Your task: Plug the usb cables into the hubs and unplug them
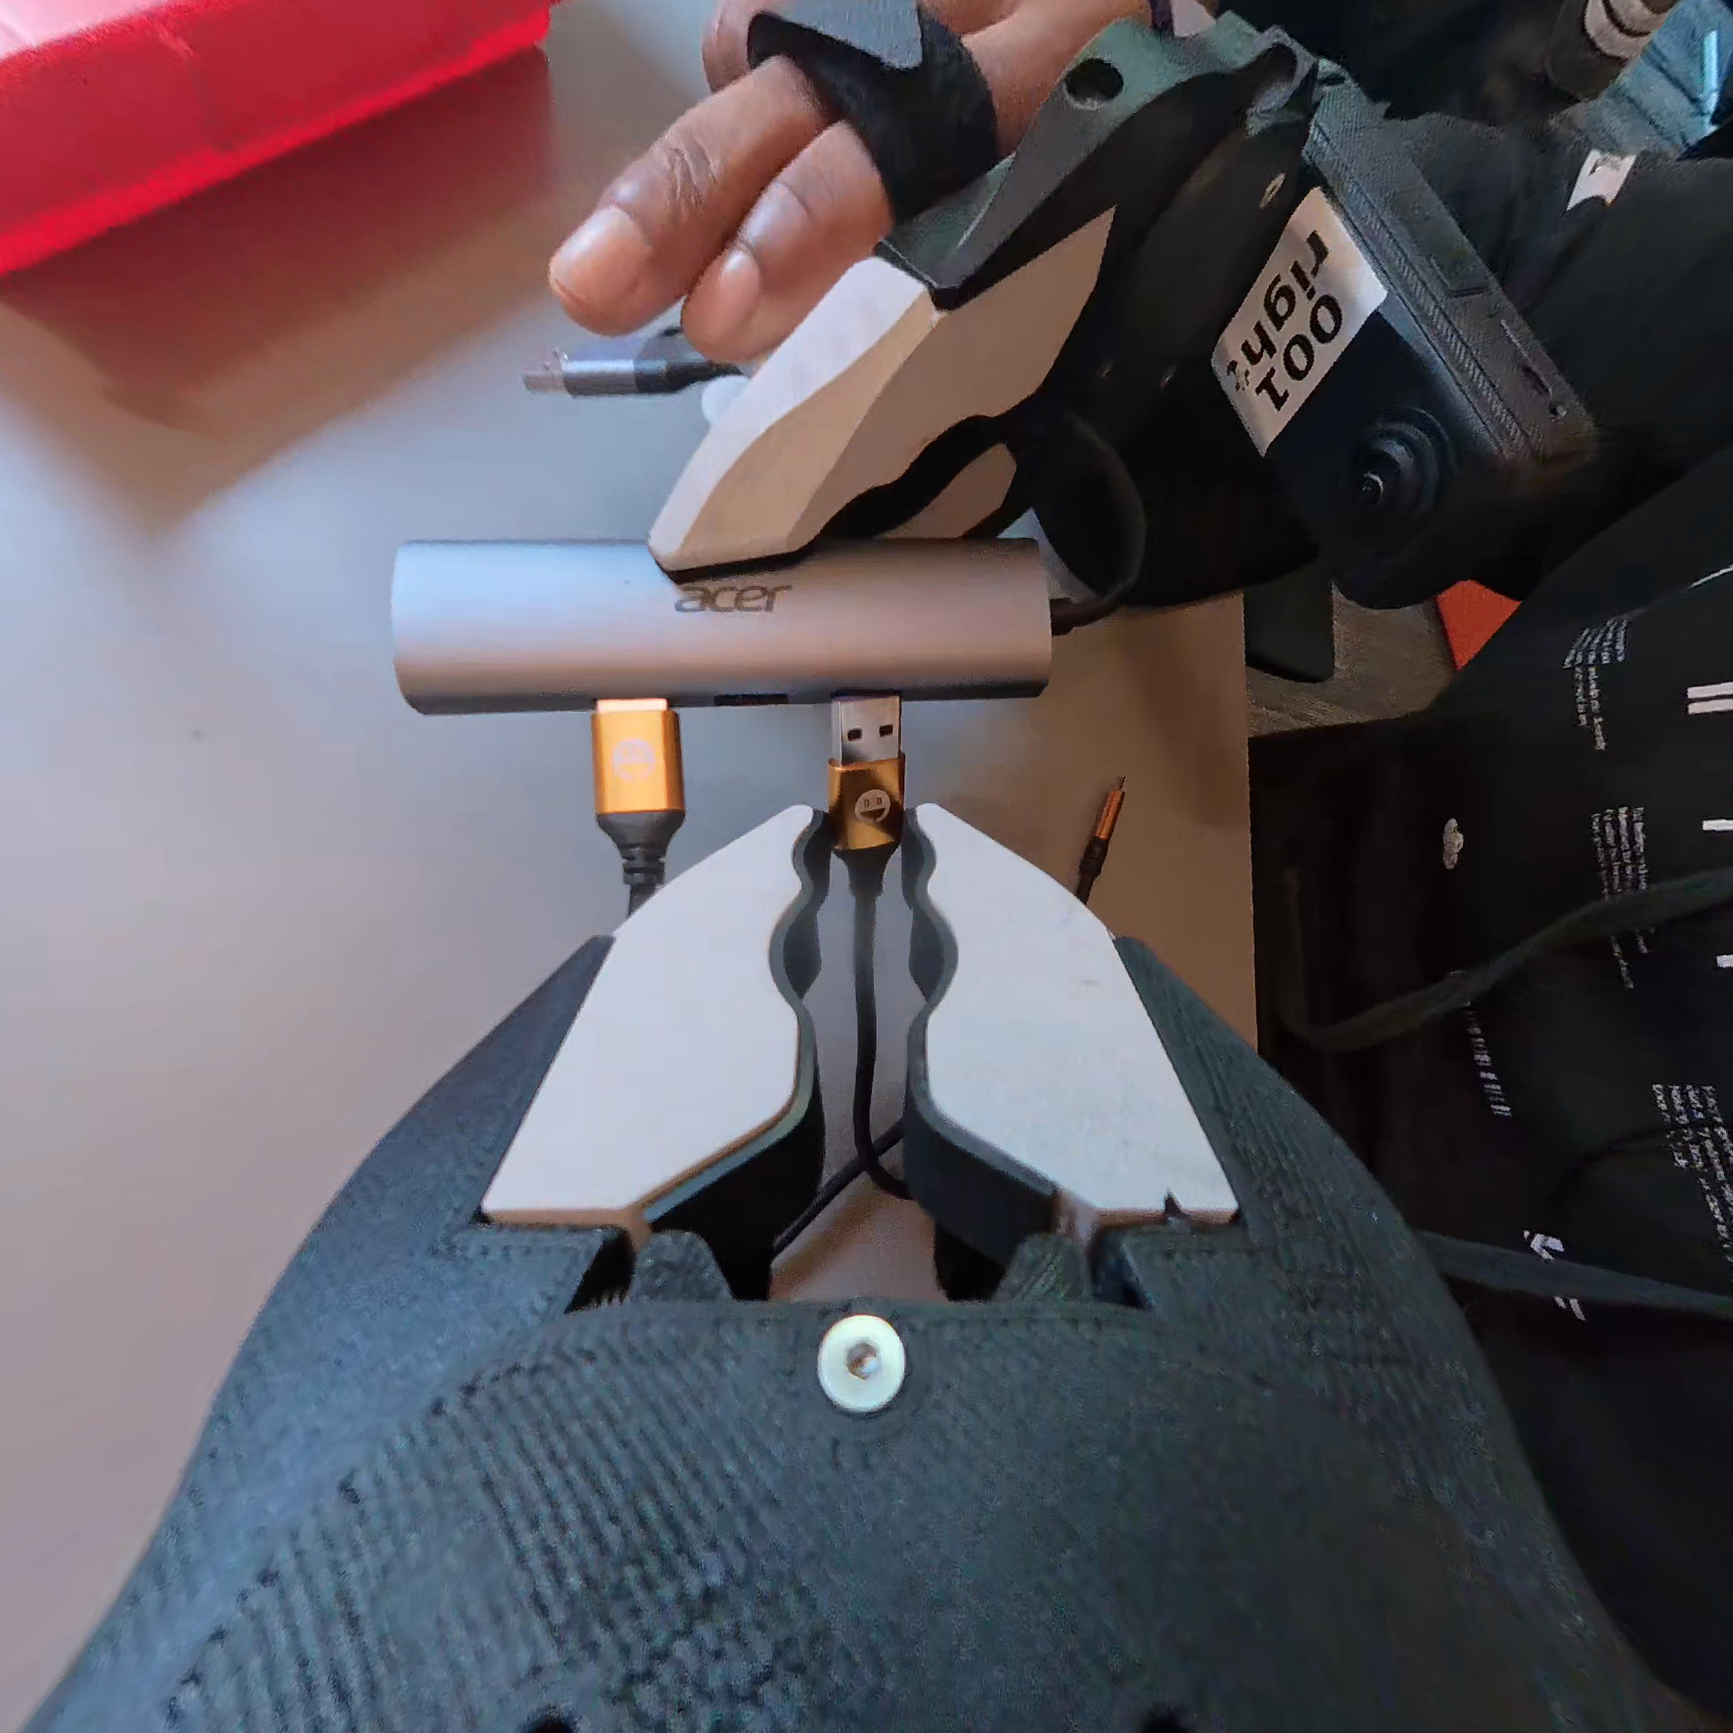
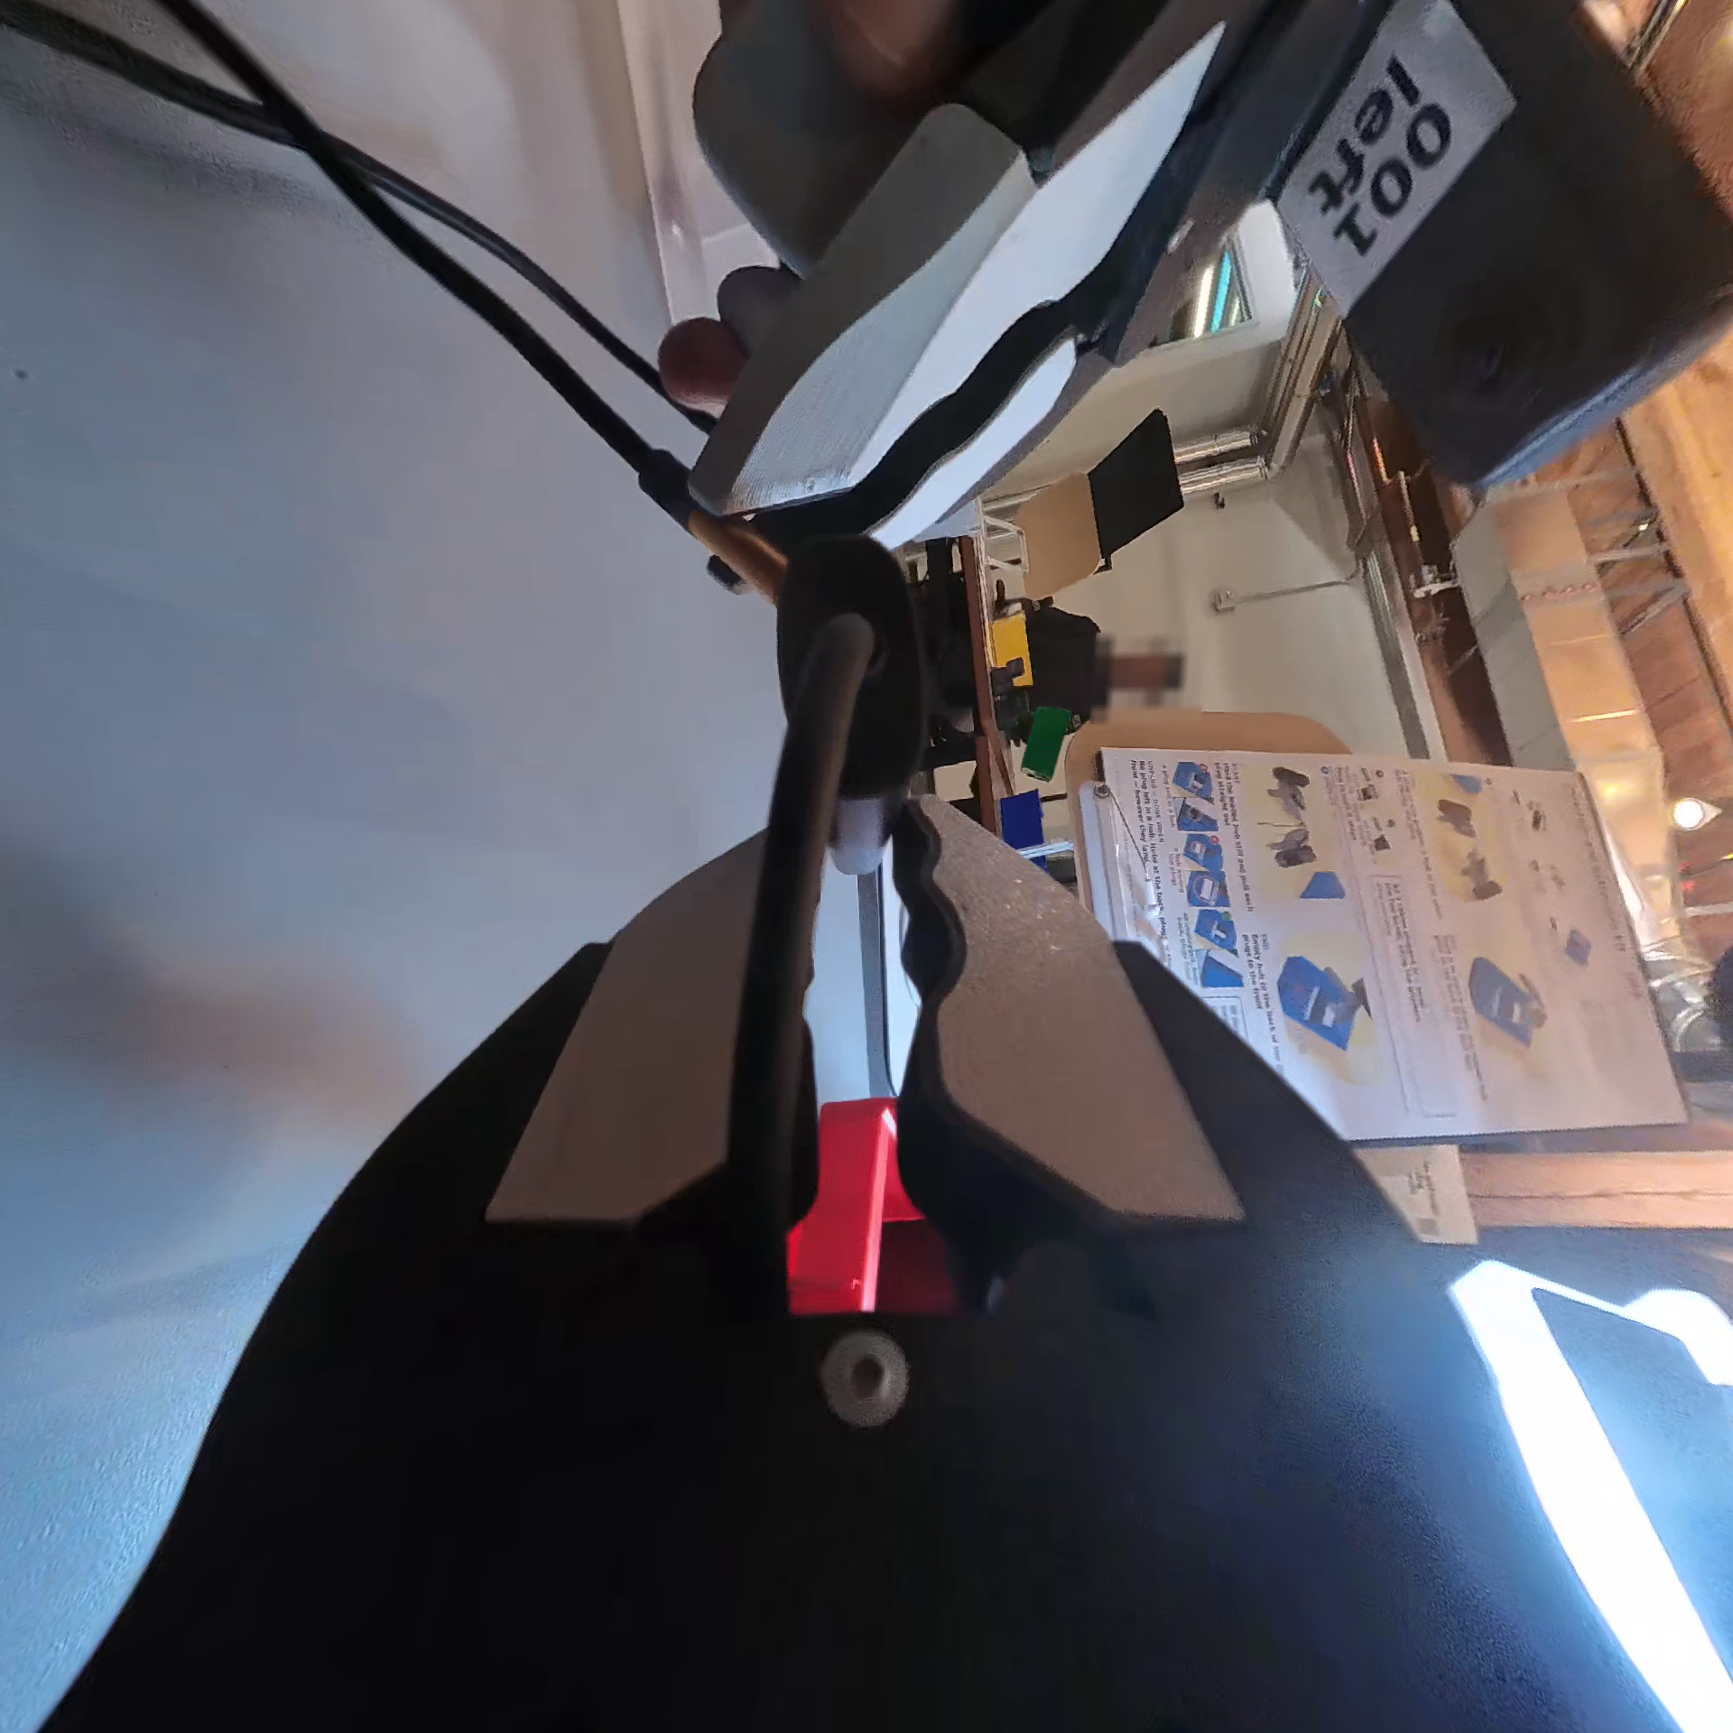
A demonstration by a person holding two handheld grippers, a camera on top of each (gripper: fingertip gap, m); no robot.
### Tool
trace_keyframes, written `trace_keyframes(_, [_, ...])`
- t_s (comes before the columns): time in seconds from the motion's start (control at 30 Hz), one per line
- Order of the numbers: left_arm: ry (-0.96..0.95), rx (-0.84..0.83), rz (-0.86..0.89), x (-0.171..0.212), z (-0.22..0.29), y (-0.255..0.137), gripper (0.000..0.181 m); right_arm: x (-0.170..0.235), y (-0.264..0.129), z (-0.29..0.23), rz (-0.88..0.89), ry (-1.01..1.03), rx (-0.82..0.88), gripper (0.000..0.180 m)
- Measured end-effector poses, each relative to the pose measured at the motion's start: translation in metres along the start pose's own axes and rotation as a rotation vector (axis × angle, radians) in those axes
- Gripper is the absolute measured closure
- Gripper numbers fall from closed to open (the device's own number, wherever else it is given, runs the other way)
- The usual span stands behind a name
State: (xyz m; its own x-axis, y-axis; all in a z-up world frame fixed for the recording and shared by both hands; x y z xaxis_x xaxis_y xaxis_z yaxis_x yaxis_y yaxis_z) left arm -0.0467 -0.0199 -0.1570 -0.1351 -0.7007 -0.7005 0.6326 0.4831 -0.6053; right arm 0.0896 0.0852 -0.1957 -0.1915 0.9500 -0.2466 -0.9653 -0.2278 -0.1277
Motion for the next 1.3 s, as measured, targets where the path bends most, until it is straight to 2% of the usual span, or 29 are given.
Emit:
trace_keyframes(0.53, [-0.131,0.145,-0.24,0.032,-0.026,0.023,0.167,-0.014,0.019,-0.043,-0.026,-0.355,-0.134,0.166])
trace_keyframes(0.8, [-0.167,0.25,-0.099,0.033,-0.03,0.016,0.168,-0.015,0.016,-0.036,-0.024,-0.297,-0.108,0.166])
trace_keyframes(0.97, [-0.261,0.291,-0.011,0.037,-0.035,0.011,0.168,-0.015,0.017,-0.039,-0.058,-0.301,-0.127,0.165])
trace_keyframes(1.07, [-0.282,0.249,-0.015,0.042,-0.035,0.022,0.168,-0.014,0.021,-0.044,-0.093,-0.313,-0.124,0.165])
trace_keyframes(1.13, [-0.274,0.281,-0.01,0.042,-0.03,0.028,0.17,-0.017,0.023,-0.046,-0.091,-0.298,-0.133,0.165])
trace_keyframes(1.3, [-0.306,0.258,0.022,0.041,-0.033,0.028,0.172,-0.016,0.028,-0.046,-0.138,-0.272,-0.128,0.166])
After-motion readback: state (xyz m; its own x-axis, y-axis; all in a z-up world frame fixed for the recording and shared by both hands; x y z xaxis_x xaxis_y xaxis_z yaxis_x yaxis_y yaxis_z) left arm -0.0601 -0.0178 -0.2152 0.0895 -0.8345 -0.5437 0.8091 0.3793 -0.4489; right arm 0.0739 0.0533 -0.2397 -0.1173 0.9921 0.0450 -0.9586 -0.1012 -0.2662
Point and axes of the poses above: each gripper's, where its closed fingertips meet, y out along the fingers, x out of its underside, z = x × y across the jaws, the point moved 10 cm from there along -y, back along the fingers, and after that the axes turned 5 degrees about z, right-handed, at the moved point
